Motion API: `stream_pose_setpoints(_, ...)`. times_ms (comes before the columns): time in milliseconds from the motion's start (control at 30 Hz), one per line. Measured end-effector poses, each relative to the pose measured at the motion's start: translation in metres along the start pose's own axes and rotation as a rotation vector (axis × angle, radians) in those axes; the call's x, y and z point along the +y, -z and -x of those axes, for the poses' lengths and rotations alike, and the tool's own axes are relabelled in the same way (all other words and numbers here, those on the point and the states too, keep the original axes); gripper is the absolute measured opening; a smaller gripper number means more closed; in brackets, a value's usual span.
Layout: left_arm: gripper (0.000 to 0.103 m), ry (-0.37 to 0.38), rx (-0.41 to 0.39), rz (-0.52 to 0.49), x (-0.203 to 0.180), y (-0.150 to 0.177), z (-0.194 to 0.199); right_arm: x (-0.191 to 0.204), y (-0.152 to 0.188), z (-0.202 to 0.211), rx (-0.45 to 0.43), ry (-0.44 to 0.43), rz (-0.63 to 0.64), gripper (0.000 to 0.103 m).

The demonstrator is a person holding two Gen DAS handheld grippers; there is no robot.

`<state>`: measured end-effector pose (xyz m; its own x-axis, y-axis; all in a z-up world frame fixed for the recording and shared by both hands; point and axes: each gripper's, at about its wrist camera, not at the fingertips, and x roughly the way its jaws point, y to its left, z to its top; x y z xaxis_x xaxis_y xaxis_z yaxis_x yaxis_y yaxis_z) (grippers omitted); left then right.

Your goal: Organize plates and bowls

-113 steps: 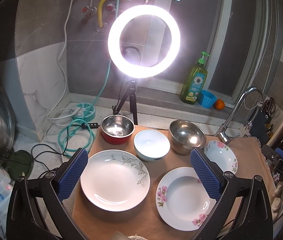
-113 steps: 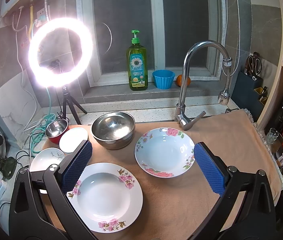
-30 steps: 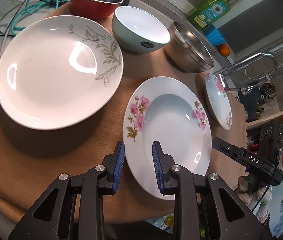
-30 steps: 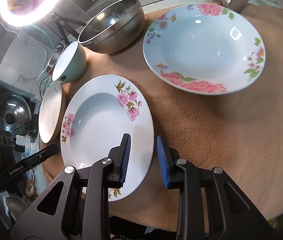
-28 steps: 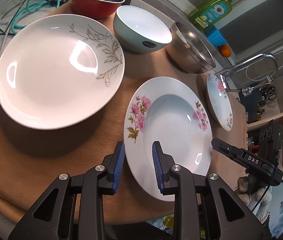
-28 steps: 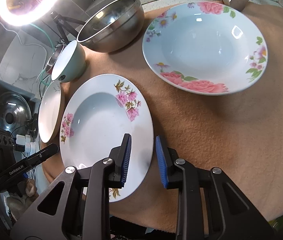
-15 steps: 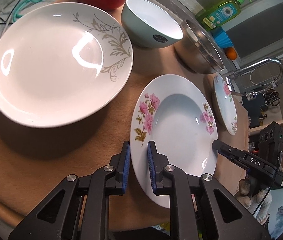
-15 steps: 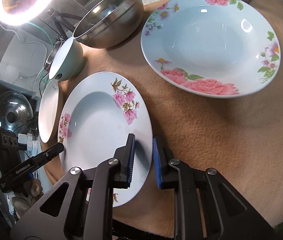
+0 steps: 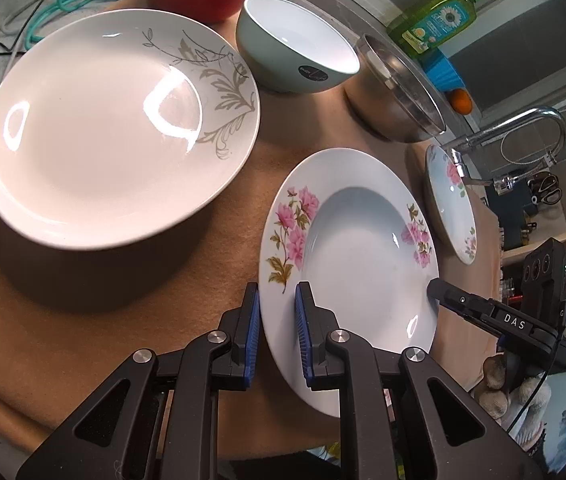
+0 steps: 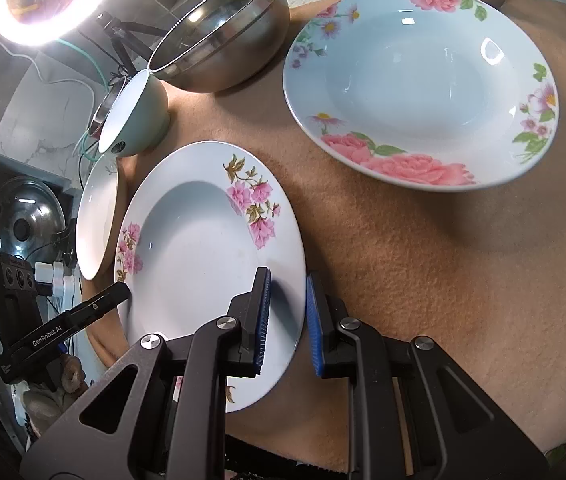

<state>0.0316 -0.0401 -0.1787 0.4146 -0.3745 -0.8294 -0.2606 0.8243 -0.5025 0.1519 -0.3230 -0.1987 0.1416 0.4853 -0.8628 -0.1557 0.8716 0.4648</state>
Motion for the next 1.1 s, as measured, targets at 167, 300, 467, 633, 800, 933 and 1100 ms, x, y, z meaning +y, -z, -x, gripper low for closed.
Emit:
stream_pose_setpoints(167,0.016,-0.002,0.018,-0.019,-0.004,0.006,-0.001,-0.001,0.006,0.002,0.010,0.006,0.002,0.018)
stream_pose_setpoints(300,0.016,-0.001,0.034,-0.032,-0.005,0.014,0.001,-0.003,0.013,0.006,0.020,0.012,0.003,0.018)
stream_pose_setpoints(467,0.016,-0.004,0.048,-0.048,-0.007,0.021,0.002,-0.004,0.020,0.008,0.028,0.018,0.001,0.018)
stream_pose_setpoints(633,0.016,-0.008,0.054,-0.059,-0.009,0.025,0.003,-0.004,0.024,0.009,0.035,0.022,0.001,0.018)
stream_pose_setpoints(800,0.016,-0.008,0.059,-0.061,-0.009,0.026,0.003,-0.005,0.026,0.010,0.038,0.025,0.003,0.019)
stream_pose_setpoints(933,0.016,-0.007,0.061,-0.062,-0.009,0.026,0.003,-0.004,0.026,0.010,0.038,0.029,0.006,0.019)
stream_pose_setpoints(1100,0.016,-0.007,0.062,-0.063,-0.009,0.025,0.002,-0.003,0.026,0.009,0.037,0.032,0.009,0.019)
